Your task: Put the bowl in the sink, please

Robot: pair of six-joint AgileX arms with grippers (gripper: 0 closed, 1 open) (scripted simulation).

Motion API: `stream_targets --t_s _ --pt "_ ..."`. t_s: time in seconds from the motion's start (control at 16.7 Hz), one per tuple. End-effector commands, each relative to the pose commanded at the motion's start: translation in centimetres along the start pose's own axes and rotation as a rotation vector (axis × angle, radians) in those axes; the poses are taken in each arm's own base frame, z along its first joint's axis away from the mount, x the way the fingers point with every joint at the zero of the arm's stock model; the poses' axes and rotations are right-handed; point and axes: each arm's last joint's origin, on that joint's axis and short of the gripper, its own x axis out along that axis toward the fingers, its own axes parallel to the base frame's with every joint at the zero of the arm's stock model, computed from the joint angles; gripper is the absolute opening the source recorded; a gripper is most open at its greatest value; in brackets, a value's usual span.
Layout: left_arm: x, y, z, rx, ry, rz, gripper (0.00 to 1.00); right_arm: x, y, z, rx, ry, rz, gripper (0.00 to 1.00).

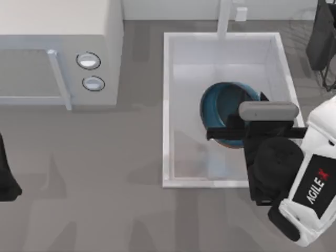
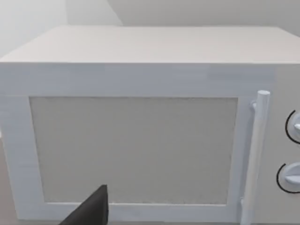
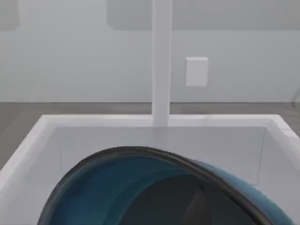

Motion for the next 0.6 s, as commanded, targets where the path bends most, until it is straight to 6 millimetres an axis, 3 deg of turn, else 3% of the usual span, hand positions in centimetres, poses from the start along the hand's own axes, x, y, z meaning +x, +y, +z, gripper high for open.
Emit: stream_targets --t_s 0.24,0.6 --pt "0.0 0.0 0.0 0.0 0.0 0.0 1.0 0.0 0.0 0.0 0.0 0.0 0.0 0.98" --pt "0.0 0.0 0.0 0.0 0.0 0.0 1.0 0.0 0.0 0.0 0.0 0.0 0.0 1.0"
